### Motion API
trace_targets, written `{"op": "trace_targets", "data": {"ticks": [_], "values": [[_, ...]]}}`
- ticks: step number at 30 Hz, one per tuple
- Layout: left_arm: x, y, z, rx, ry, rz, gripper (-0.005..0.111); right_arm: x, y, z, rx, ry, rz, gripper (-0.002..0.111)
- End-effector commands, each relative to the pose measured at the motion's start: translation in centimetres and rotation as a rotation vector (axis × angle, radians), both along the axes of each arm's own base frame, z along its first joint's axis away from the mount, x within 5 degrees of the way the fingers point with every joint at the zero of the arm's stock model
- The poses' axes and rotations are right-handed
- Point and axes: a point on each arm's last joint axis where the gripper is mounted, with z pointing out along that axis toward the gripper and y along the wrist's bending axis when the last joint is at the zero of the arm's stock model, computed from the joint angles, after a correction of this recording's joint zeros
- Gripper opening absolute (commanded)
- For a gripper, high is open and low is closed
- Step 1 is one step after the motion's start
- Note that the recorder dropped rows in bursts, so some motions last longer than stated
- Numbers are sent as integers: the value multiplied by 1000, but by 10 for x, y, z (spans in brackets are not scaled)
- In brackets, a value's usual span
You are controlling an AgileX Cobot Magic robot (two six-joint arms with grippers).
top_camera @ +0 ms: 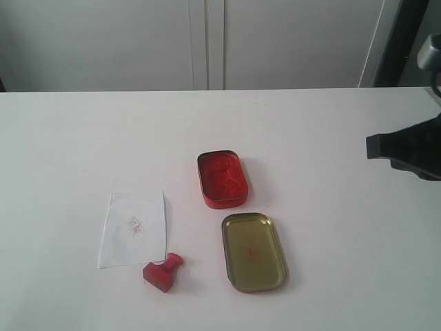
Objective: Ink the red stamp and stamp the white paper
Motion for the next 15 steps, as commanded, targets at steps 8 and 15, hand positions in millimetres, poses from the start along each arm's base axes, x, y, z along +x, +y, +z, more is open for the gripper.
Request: {"op": "trace_targets", "data": {"ticks": [8, 15], "values": [[0, 0, -2, -4, -2, 2, 0, -37, -11, 2, -5, -96, -5, 0], [0, 0, -2, -4, -2, 2, 0, -62, -16, 5, 12, -195, -4, 0]]}}
